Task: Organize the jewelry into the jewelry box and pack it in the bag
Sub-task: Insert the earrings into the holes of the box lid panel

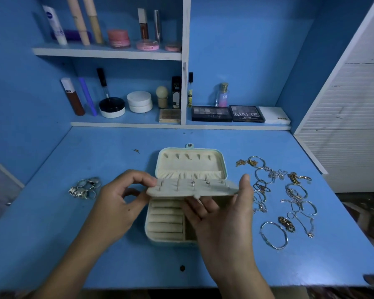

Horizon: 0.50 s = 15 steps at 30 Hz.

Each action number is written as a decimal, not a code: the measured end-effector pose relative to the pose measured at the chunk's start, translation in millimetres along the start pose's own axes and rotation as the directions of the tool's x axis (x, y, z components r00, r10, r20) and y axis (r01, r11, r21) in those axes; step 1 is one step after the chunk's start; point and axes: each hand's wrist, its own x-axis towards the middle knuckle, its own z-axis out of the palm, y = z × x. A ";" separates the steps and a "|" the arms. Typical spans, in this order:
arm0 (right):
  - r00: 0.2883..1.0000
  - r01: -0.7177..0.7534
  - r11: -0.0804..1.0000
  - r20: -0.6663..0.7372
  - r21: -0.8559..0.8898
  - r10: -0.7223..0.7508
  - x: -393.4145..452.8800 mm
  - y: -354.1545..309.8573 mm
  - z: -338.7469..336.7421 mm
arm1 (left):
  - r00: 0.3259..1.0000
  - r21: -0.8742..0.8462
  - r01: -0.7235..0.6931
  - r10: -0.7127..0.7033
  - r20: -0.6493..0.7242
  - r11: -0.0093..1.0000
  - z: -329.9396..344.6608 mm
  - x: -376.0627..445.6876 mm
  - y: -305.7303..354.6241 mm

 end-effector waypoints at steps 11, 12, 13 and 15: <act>0.999 0.009 1.000 -0.039 -0.025 -0.010 13.5 4.7 -12.2 | 0.999 -0.002 -0.047 0.047 0.017 0.999 1.1 -10.2 -13.5; 0.999 0.013 1.000 -0.030 -0.017 -0.013 13.3 4.1 -12.9 | 0.999 0.007 -0.039 0.039 0.020 0.999 0.9 -10.4 -12.9; 1.000 0.021 1.000 -0.023 -0.008 -0.021 12.9 3.5 -13.7 | 1.000 0.021 -0.024 0.023 0.020 1.000 0.5 -9.7 -11.7; 0.999 0.036 0.999 -0.015 0.020 -0.036 12.9 2.6 -14.7 | 0.999 0.054 0.036 -0.037 0.006 0.998 -0.9 -6.1 -8.6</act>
